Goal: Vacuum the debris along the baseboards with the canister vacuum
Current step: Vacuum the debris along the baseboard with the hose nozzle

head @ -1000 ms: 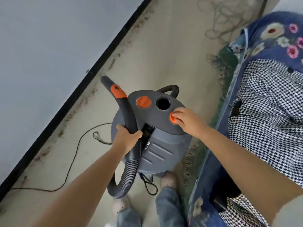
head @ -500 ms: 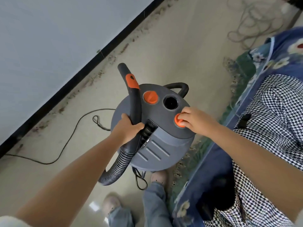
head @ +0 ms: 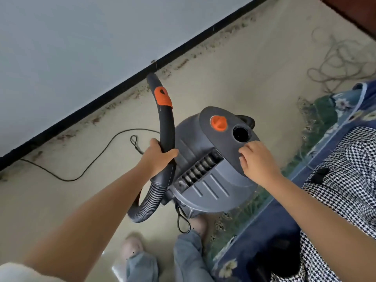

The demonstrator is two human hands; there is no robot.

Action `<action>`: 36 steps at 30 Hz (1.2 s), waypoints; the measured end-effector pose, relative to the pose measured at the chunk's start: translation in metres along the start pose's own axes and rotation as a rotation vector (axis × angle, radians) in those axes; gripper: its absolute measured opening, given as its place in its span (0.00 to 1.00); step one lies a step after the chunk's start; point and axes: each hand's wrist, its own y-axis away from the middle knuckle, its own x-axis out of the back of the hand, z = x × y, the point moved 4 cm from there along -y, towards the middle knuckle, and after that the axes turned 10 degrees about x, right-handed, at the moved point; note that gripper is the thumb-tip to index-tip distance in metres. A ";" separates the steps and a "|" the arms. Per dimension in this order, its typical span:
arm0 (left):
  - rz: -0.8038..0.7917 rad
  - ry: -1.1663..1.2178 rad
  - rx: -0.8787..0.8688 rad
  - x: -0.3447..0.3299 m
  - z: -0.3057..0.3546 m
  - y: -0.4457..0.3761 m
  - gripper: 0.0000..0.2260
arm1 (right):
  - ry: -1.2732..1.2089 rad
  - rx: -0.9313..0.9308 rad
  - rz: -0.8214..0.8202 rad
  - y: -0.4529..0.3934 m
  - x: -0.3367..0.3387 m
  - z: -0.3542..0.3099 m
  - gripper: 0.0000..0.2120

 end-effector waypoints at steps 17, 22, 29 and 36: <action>0.499 1.228 0.266 0.259 -0.338 0.092 0.13 | -0.439 0.434 -0.710 -0.066 -0.088 -0.446 0.36; 0.675 1.605 0.340 0.316 -0.486 0.146 0.19 | -0.347 0.535 -0.644 -0.058 -0.131 -0.594 0.41; 0.818 1.938 0.499 0.305 -0.635 0.226 0.20 | -0.281 0.671 -0.673 -0.029 -0.172 -0.745 0.20; 0.964 2.327 0.676 0.232 -0.731 0.274 0.24 | 0.130 1.128 -0.804 0.001 -0.209 -0.818 0.21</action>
